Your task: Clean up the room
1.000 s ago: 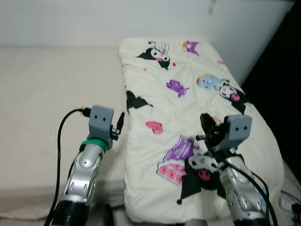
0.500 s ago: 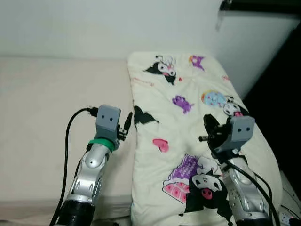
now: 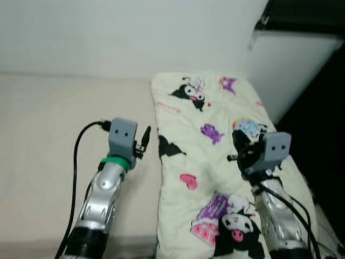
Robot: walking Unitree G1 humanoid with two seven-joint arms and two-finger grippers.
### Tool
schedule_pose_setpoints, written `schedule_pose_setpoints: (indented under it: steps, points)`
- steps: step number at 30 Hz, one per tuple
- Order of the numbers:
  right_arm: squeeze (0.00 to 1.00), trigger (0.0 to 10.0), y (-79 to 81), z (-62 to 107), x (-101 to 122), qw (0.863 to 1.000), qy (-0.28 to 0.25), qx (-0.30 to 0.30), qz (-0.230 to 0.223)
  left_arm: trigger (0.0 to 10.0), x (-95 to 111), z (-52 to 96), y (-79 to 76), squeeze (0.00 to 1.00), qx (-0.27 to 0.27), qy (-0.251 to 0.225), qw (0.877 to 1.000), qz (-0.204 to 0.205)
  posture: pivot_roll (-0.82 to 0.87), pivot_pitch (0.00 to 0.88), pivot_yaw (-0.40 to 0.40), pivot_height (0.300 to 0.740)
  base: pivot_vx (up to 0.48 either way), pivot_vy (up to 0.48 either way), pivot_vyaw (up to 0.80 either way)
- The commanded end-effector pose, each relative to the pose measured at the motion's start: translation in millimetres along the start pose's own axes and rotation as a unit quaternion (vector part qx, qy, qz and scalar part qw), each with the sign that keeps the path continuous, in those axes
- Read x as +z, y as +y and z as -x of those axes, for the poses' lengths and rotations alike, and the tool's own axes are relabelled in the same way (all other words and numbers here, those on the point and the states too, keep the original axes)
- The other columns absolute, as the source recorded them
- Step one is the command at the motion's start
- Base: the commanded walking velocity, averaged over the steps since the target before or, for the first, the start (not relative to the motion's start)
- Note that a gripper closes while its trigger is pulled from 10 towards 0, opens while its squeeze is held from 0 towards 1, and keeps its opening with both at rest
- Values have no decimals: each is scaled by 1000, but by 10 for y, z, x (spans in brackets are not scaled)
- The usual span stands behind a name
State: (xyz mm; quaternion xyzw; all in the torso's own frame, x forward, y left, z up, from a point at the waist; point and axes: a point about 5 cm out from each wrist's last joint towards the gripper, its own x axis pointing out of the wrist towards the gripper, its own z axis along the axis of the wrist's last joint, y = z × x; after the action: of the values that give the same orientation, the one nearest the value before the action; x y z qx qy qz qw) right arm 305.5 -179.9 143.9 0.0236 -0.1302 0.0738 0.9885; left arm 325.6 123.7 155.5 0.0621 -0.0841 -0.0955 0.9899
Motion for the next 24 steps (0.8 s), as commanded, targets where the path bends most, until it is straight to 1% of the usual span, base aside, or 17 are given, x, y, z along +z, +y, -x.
schedule_pose_setpoints:
  steps: [1, 6, 13, 24]
  points:
    - [0, 10000, -40, 42, -66, 1000, 13, -11, 2, 10000, -39, 9, -44, 0, -10, 10, 1000, 5, -52, 16, -19, 740, 0, 0, 0]
    - [0, 10000, -52, 37, -83, 1000, 14, -23, -2, 10000, -56, 19, -72, 0, -15, 14, 1000, 7, -53, 16, -16, 740, 0, 0, 0]
    - [0, 10000, -7, 45, -125, 1000, 22, -18, -5, 10000, -69, 37, -94, 0, -21, 17, 1000, 10, -51, 19, -13, 740, 0, 0, 0]
    - [0, 10000, 79, 20, -133, 1000, 22, -10, -20, 10000, -77, 47, -84, 0, -22, 20, 1000, 7, -49, 23, -8, 740, -310, 0, 0]
